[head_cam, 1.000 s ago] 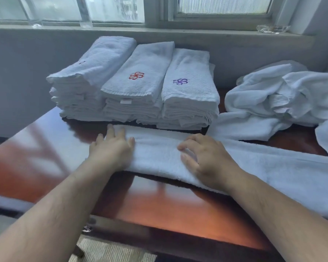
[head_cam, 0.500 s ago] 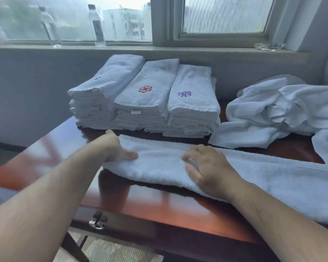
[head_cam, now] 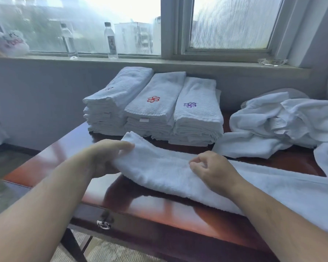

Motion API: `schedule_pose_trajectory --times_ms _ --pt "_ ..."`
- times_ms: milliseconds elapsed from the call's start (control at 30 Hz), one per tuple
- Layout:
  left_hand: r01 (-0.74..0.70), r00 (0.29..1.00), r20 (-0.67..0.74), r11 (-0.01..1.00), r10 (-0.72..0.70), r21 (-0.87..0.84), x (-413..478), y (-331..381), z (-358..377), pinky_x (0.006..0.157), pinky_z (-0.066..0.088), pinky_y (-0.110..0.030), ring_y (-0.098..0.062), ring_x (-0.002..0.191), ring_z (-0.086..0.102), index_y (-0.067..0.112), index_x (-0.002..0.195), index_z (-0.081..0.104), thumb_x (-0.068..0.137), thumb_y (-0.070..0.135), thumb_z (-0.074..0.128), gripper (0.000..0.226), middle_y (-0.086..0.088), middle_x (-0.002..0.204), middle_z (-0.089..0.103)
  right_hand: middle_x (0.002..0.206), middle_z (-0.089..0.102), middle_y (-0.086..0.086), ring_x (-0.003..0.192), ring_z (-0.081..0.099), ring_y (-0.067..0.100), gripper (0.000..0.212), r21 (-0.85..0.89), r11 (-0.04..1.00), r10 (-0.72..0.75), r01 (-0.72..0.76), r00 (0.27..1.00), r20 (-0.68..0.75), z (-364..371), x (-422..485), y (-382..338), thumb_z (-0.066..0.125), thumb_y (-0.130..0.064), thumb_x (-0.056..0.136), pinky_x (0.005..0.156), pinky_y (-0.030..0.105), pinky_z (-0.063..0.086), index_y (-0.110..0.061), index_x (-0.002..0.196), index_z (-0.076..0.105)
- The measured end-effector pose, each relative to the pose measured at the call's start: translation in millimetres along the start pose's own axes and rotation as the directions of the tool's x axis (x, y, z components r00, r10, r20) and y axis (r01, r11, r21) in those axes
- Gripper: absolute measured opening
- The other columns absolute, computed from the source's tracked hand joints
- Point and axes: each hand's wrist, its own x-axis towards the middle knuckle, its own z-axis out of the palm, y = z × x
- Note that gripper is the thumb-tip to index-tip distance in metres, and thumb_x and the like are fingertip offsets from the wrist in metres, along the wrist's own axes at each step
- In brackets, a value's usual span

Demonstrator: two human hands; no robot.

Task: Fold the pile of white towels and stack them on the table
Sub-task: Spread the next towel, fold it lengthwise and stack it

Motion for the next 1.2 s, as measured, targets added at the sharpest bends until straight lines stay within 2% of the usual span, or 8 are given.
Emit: schedule_pose_trajectory --times_ms 100,267,467,633,733,867,1100,1200 --pt "-0.058 0.994 0.086 0.996 0.063 -0.061 -15 20 17 0.075 0.059 -0.037 -0.027 0.082 0.074 0.003 0.114 0.069 0.091 0.017 0.065 0.028 -0.015 0.102 0.076 0.081 0.073 -0.002 0.075 0.066 0.007 0.022 0.244 0.966 0.102 -0.085 0.993 -0.061 -9 -1 -7 0.060 -0.034 0.096 0.067 0.022 0.053 -0.023 0.081 0.074" --pt "-0.079 0.946 0.313 0.997 0.077 -0.007 -43 72 77 0.056 0.056 -0.027 -0.018 0.061 0.062 0.007 0.097 0.065 0.093 0.017 0.058 0.013 -0.008 0.077 0.064 0.095 0.077 0.016 0.086 0.075 0.030 0.043 0.724 0.634 0.224 -0.272 0.960 0.166 -33 -12 -16 0.052 -0.041 0.103 0.070 0.035 0.060 -0.003 0.102 0.072" --pt "-0.120 0.883 0.459 0.993 0.099 0.019 -50 97 207 0.050 0.053 -0.021 -0.014 0.055 0.059 0.009 0.094 0.059 0.094 0.011 0.062 0.004 -0.006 0.075 0.058 0.118 0.069 0.029 0.098 0.072 0.041 0.092 0.909 0.248 0.285 -0.336 0.922 0.263 -94 -43 25 0.032 -0.076 0.094 0.072 0.039 0.061 0.003 0.126 0.063" --pt "-0.112 0.798 0.593 0.994 0.102 -0.020 -60 85 288 0.062 0.059 -0.028 -0.020 0.067 0.065 0.002 0.118 0.057 0.099 0.031 0.063 0.035 -0.014 0.092 0.061 0.141 0.058 0.021 0.127 0.059 0.038 0.097 0.950 0.124 0.288 -0.286 0.927 0.242 -136 -80 71 0.023 -0.085 0.088 0.099 0.051 0.052 -0.010 0.130 0.068" --pt "-0.311 0.774 0.588 0.950 0.236 0.028 -60 69 301 0.076 0.060 -0.028 -0.018 0.080 0.069 0.012 0.125 0.061 0.103 0.040 0.053 0.037 -0.006 0.102 0.068 0.140 0.058 0.022 0.126 0.060 0.037 0.093 0.918 0.123 0.346 -0.378 0.883 0.317 -149 -98 97 0.027 -0.079 0.091 0.103 0.049 0.051 -0.006 0.135 0.063" --pt "-0.759 0.651 0.424 0.524 0.630 0.387 -42 31 268 0.079 0.041 -0.006 0.009 0.095 0.058 0.038 0.122 0.066 0.102 0.030 0.051 0.026 0.022 0.105 0.065 0.116 0.072 0.021 0.101 0.072 0.033 0.052 0.826 0.318 0.545 -0.466 0.803 0.243 -144 -98 108 0.058 -0.046 0.098 0.088 0.046 0.059 0.000 0.118 0.072" --pt "-0.744 0.602 0.398 0.306 0.692 0.593 -26 0 227 0.109 0.024 -0.023 -0.003 0.135 0.031 0.042 0.139 0.053 0.100 0.037 0.051 0.040 0.028 0.132 0.047 0.112 0.073 0.023 0.104 0.071 0.040 0.029 0.776 0.548 0.551 -0.312 0.833 -0.054 -140 -108 105 0.063 -0.020 0.097 0.092 0.051 0.056 0.002 0.116 0.068" --pt "-0.808 0.549 0.483 0.288 0.682 0.513 -33 9 248 0.103 0.017 -0.005 0.005 0.134 0.028 0.043 0.140 0.052 0.101 0.040 0.048 0.040 0.032 0.133 0.043 0.109 0.074 0.020 0.099 0.073 0.036 0.025 0.790 0.570 0.558 -0.226 0.812 -0.171 -172 -129 115 0.061 -0.017 0.095 0.085 0.048 0.059 -0.002 0.113 0.069"
